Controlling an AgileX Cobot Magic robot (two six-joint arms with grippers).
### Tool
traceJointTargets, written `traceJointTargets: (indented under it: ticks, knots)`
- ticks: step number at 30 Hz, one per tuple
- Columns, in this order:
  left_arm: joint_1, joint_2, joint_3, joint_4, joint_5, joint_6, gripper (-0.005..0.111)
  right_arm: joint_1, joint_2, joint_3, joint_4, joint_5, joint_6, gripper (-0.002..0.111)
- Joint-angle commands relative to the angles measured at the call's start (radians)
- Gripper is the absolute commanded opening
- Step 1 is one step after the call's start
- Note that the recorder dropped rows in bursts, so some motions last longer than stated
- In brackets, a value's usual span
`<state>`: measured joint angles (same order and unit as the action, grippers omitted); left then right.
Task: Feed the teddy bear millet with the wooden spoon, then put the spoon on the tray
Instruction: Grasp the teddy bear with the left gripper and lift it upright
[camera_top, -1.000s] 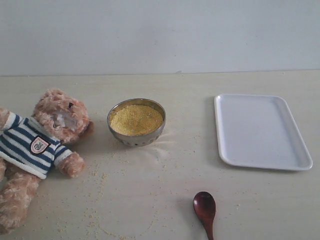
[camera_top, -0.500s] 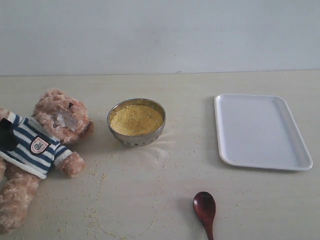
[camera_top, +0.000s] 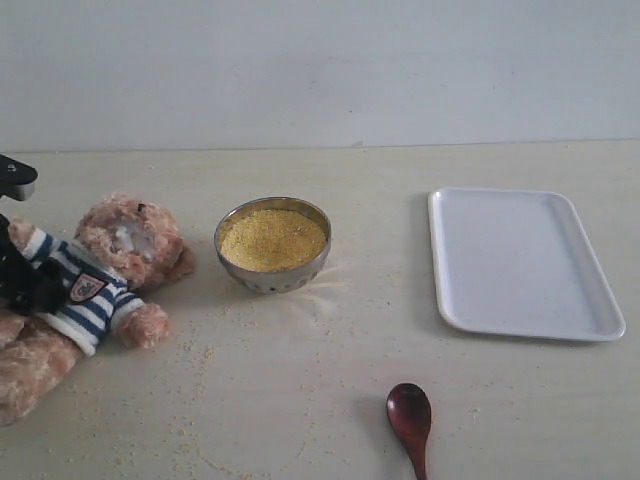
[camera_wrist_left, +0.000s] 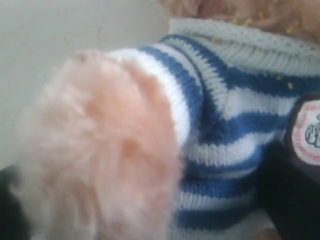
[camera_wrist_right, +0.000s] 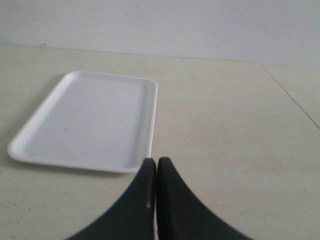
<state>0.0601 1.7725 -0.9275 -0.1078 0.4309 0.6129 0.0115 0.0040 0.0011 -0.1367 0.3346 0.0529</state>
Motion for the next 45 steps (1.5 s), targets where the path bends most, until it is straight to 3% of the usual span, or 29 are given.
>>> traceJointTargets:
  ticks: [1, 3, 8, 15, 21, 28, 33, 41, 43, 45]
  knots:
    - [-0.002, 0.067, 0.009, -0.084, 0.015, 0.092, 0.101, -0.003, -0.004, -0.001, -0.001, -0.005, -0.005, 0.001]
    - [-0.002, 0.077, 0.009, -0.088, 0.009, 0.095, 0.079, -0.003, -0.004, -0.001, -0.001, -0.005, -0.005, 0.001]
    - [-0.002, 0.084, 0.009, -0.1, 0.032, 0.132, 0.005, -0.003, -0.004, -0.001, -0.001, -0.005, -0.005, 0.001]
    - [-0.001, 0.052, 0.009, -0.219, 0.027, 0.116, 0.005, -0.003, -0.004, -0.001, -0.001, -0.005, -0.005, 0.001]
    - [0.002, -0.149, 0.007, -0.422, -0.021, 0.12, 0.005, -0.003, -0.004, -0.001, -0.001, -0.005, -0.005, 0.001]
    - [0.046, -0.35, 0.021, -0.616, 0.101, 0.096, 0.005, -0.003, -0.004, -0.001, -0.001, -0.005, -0.005, 0.001]
    - [0.059, -0.458, 0.124, -0.796, 0.142, 0.101, 0.005, -0.003, -0.004, -0.001, -0.001, -0.005, -0.005, 0.001]
    - [0.059, -0.54, 0.264, -0.811, 0.197, 0.254, 0.005, -0.003, -0.004, -0.001, -0.001, -0.005, -0.005, 0.001]
    - [0.059, -0.54, 0.305, -0.96, 0.195, 0.351, 0.005, -0.003, -0.004, -0.001, -0.001, -0.005, -0.005, 0.001]
    - [0.061, -0.54, 0.364, -1.241, 0.176, 0.495, 0.005, -0.003, -0.004, -0.001, -0.001, -0.005, -0.005, 0.001]
